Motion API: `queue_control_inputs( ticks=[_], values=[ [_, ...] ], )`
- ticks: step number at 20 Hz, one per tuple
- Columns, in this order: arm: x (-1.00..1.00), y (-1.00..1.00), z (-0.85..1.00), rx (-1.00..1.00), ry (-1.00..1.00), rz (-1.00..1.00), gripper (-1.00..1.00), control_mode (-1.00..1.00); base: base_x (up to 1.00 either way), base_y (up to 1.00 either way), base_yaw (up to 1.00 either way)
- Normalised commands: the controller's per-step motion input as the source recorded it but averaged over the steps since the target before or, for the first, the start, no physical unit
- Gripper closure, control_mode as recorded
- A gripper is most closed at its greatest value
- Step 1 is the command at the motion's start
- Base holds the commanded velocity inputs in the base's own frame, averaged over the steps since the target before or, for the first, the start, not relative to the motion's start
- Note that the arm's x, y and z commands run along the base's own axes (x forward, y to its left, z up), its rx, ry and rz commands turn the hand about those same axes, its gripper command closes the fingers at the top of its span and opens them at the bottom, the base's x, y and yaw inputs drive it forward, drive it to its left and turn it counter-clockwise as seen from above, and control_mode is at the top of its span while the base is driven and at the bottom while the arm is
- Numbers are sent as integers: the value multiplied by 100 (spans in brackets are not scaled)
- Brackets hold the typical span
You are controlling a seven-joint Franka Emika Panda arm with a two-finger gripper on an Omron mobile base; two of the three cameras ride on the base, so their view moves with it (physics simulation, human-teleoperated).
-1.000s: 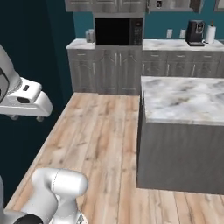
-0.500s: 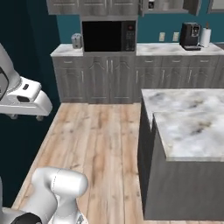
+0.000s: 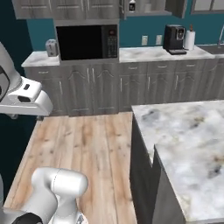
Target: There is a bowl on the dining counter. Grab a lemon wedge from the fridge and place it in the bowl. Then get the liquor bottle and glass cup from the cabinet and place them next to the bowl.
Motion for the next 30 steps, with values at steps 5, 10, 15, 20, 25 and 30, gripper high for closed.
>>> queue_control_inputs(
  ticks=[5, 10, 15, 20, 25, 30],
  values=[
    [0, 0, 0, 0, 0, 0, -100, 100, 100, 66, -29],
    [0, 0, 0, 0, 0, 0, -100, 100, 100, 71, -30],
    [0, 0, 0, 0, 0, 0, -100, 100, 100, 72, -30],
    [0, 0, 0, 0, 0, 0, -100, 100, 100, 69, -31],
    [0, 0, 0, 0, 0, 0, -100, 100, 100, 58, -32],
    [0, 0, 0, 0, 0, 0, -100, 100, 100, 45, -36]
  ],
)
